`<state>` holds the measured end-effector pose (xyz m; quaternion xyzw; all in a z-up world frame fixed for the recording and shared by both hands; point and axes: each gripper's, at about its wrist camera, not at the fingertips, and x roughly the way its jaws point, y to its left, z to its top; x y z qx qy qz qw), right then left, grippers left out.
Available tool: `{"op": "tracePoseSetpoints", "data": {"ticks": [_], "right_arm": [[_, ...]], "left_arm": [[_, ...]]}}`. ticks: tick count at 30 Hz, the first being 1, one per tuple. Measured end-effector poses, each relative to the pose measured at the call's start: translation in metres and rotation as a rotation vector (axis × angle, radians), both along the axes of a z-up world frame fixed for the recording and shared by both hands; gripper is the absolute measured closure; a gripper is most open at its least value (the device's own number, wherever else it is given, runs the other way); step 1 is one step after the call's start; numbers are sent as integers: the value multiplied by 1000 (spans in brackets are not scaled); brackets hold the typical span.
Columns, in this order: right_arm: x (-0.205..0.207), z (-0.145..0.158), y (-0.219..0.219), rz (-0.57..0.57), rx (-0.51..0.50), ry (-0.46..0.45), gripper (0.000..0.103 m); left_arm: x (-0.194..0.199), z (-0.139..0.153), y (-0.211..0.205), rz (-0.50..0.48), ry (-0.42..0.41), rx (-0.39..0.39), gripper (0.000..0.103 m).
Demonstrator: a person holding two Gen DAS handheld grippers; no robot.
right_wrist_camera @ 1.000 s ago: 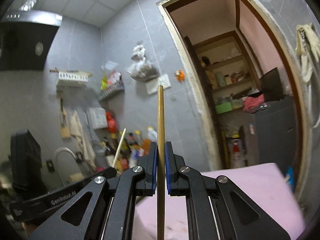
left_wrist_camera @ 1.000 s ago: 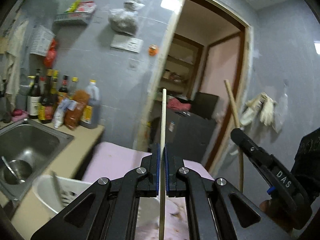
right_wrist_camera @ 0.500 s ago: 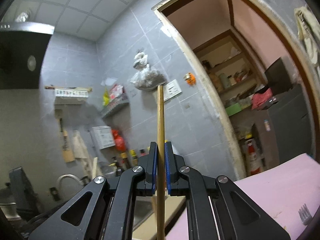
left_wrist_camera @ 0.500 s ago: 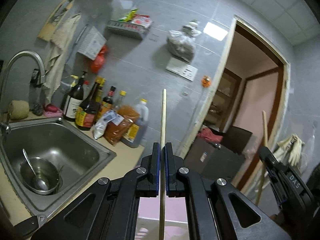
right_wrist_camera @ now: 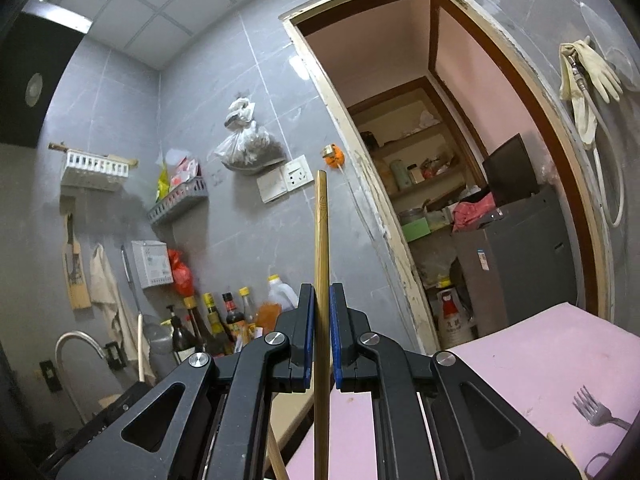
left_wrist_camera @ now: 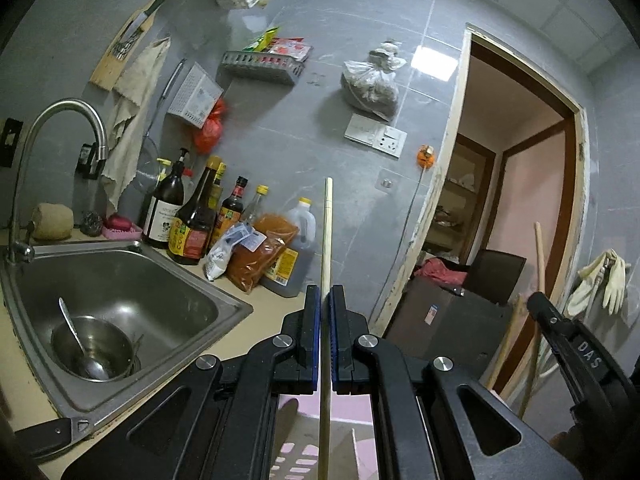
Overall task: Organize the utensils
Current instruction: 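Carry both chopsticks upright over the white basket with both tools, then lower the chopsticks into the basket and open both tools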
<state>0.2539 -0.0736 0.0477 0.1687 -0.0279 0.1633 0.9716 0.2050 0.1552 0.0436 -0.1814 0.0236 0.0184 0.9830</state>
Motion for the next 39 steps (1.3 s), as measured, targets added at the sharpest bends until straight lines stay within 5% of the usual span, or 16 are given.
{"op": "tracePoseSetpoints", "data": {"ticks": [13,29,34,39], "right_arm": [[-13,-10,9,59,-133,16,97],[-31,-14,0,193,-221,123,96],[-39,-13,-9,208,-222,132,80],[-50,-7,-24,195,-233,117,78]], "left_arm": [[-6,-15,-23,-71,42,124,101],[-17,-28,-28,-137,228,129,99],[-22,-27,-25,-172,267,85,84],[-33,-20,-33,-173,249,101,74]]}}
